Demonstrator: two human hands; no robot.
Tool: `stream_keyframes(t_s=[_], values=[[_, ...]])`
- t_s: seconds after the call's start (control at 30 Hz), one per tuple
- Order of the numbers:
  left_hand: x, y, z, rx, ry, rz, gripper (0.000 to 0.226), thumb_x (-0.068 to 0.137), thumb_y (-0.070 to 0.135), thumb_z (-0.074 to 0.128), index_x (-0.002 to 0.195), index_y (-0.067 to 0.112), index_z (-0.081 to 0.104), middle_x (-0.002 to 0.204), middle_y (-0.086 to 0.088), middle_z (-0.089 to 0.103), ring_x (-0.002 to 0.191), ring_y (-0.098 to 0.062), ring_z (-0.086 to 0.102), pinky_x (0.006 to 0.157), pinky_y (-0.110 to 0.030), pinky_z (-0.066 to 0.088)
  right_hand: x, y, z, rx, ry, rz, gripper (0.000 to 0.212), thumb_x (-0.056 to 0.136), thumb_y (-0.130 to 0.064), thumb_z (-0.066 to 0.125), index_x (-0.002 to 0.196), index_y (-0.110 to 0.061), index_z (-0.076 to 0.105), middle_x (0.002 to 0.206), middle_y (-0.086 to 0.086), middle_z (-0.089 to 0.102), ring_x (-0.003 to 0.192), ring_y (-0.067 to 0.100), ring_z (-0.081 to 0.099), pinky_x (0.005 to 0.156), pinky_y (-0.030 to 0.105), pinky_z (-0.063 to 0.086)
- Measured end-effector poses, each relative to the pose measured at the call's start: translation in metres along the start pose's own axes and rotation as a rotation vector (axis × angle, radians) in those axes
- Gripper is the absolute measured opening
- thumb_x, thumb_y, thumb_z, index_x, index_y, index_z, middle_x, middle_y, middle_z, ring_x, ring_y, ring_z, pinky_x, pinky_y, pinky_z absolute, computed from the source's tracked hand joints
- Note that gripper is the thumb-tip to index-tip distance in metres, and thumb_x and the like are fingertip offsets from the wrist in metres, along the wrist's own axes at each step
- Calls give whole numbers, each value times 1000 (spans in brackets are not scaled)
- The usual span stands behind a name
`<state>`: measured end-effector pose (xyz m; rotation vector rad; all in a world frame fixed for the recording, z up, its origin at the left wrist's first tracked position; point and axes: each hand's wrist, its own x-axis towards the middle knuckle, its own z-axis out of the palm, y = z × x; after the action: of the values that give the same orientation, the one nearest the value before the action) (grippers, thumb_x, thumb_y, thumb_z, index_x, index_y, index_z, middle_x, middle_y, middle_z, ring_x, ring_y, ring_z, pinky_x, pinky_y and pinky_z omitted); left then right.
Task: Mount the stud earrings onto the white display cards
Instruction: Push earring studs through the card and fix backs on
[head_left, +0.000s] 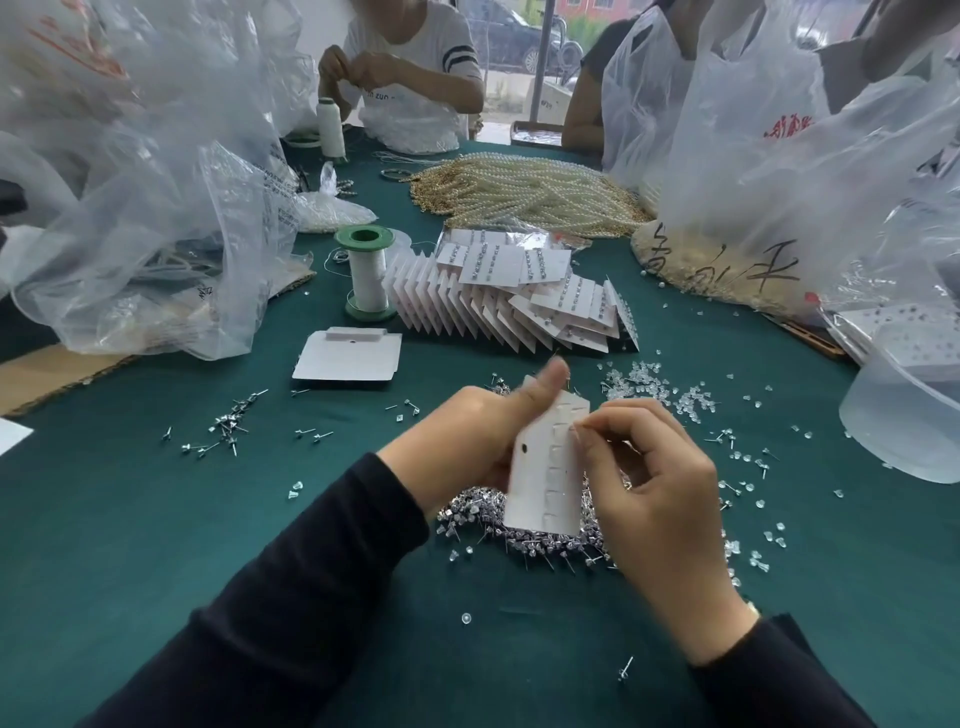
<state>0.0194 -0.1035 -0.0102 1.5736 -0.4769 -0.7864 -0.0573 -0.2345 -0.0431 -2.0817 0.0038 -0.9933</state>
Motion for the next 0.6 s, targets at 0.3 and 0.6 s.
stream_keyframes(t_s=[0.3,0.6], values=[[-2,-5,-78,690,738,33,10,78,13,68,82,20,73,72,1,65,70,-9,58,72,-15,40,7,0,-16,482,81,537,29,87,2,56,75,-21,69,72,0,72,68,14,68,62,20,54],[10,-15,-71,859,640,-1,13,80,15,66,91,18,72,75,2,58,71,-11,50,73,-19,36,9,-1,-17,892,18,851,30,83,11,44,93,-10,62,89,14,66,68,17,68,68,27,58]])
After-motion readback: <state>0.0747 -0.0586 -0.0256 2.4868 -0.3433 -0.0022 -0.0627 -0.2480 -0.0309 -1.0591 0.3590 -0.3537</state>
